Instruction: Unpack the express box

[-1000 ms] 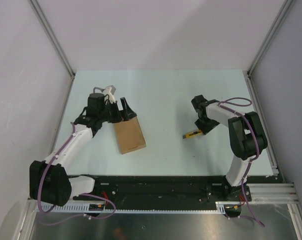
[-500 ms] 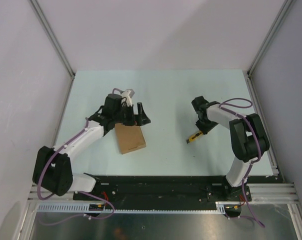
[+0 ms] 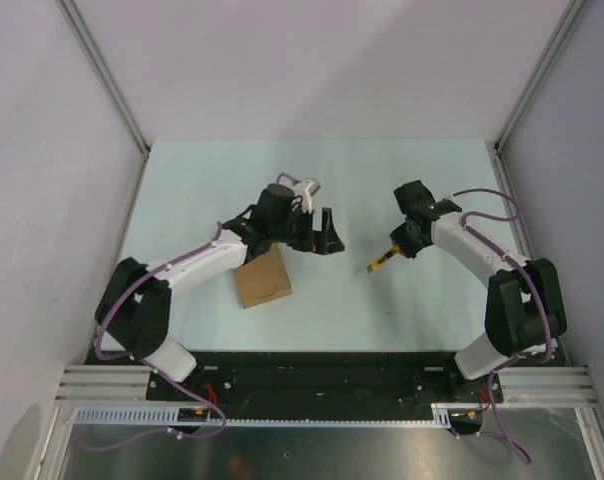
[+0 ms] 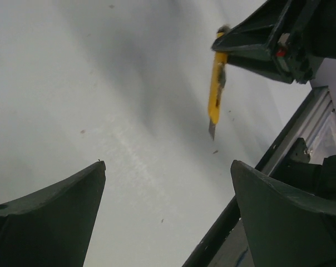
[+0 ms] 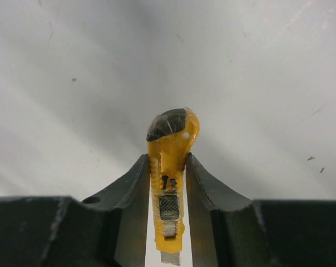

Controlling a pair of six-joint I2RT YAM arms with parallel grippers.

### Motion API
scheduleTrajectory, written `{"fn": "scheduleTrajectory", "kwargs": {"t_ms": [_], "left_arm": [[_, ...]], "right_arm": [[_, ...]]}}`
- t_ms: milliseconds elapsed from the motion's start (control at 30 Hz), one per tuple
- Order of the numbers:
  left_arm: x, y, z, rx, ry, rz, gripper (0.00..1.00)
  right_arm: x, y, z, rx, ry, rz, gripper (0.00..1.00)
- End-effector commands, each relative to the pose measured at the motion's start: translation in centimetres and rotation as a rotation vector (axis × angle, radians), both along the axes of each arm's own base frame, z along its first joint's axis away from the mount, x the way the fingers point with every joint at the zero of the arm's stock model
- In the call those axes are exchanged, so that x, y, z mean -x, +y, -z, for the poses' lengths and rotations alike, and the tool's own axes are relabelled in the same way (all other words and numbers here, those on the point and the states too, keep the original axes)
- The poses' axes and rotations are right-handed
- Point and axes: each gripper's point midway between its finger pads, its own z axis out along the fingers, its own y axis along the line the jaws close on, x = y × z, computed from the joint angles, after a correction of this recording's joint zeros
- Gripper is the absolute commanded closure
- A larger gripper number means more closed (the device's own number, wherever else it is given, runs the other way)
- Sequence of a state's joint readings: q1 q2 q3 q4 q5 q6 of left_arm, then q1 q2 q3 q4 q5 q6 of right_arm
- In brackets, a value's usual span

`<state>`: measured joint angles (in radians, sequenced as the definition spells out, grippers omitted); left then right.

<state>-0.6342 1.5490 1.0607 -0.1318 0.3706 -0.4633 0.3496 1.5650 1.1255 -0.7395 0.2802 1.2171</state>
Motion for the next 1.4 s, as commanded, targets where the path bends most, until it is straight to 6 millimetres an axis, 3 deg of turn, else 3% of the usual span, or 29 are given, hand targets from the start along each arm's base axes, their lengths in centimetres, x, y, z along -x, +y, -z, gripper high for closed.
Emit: {"fn": "scheduleTrajectory", "kwargs": {"t_ms": [0, 133, 300, 367, 533, 867, 1000, 1033, 1100, 1200, 1333, 1367], "left_arm": [[-0.7, -4.6, -3.8, 0.122, -0.074, 0.049, 0.00], [0.6, -7.6, -3.4, 0.196, -0.037, 0.079, 0.00], [1.5, -9.2, -2.8, 0.217, -0.011, 0.114, 0.01], [2.0, -9.9, -2.7, 0.223, -0.002, 0.148, 0.06], [2.3, -10.6, -2.6, 0.236, 0.015, 0.165, 0.33], [3.7, -11.7, -3.1, 0.261, 0.021, 0.239, 0.64], [4.0, -12.3, -3.4, 0.268, 0.018, 0.264, 0.88], [4.1, -12.4, -3.4, 0.270, 0.019, 0.273, 0.99], [4.0, -12.5, -3.4, 0.271, 0.018, 0.273, 1.00], [3.8, -12.5, -3.9, 0.272, -0.004, 0.266, 1.00], [3.4, -12.3, -4.7, 0.261, -0.049, 0.259, 1.00], [3.0, -12.1, -4.9, 0.248, -0.062, 0.244, 1.00]], "right_arm": [[0.5, 1.8, -2.2, -0.096, -0.038, -0.023, 1.00], [0.6, 2.5, -3.7, -0.145, -0.070, -0.029, 1.00], [0.9, 3.1, -4.8, -0.188, -0.092, -0.046, 1.00], [1.0, 3.1, -5.3, -0.195, -0.100, -0.050, 1.00], [1.4, 3.0, -6.0, -0.201, -0.116, -0.056, 1.00], [1.4, 2.7, -7.3, -0.212, -0.152, -0.050, 0.99], [1.3, 2.6, -7.6, -0.214, -0.164, -0.049, 0.98], [1.3, 2.6, -7.8, -0.215, -0.173, -0.050, 0.98], [1.4, 2.5, -8.1, -0.215, -0.182, -0.056, 0.95], [1.4, 2.4, -9.0, -0.215, -0.212, -0.074, 0.81], [1.7, 1.8, -10.5, -0.205, -0.259, -0.080, 0.32], [2.0, 1.6, -11.3, -0.207, -0.281, -0.083, 0.25]]}}
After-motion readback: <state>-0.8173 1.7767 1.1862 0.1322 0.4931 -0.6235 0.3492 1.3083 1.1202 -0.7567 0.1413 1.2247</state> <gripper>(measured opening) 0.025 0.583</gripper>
